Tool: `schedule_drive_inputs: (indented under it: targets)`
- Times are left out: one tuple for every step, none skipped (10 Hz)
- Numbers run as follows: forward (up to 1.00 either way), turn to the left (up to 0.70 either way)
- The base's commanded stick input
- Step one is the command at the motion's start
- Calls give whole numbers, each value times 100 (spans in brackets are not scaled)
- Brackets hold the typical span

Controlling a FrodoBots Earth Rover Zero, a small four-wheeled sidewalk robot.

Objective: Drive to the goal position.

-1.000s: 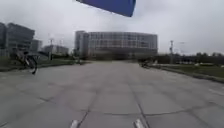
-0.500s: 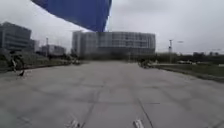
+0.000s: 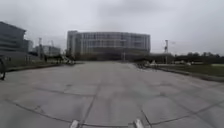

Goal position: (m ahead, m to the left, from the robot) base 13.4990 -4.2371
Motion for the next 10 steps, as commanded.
schedule_drive_inputs:
  targets:
    - [100, -16]
    - [100, -33]
    - [100, -16]
    - [100, -17]
    - [100, -33]
    - [100, 0]
    - [100, 0]
    - [100, 0]
    - [100, 0]
    - [100, 0]
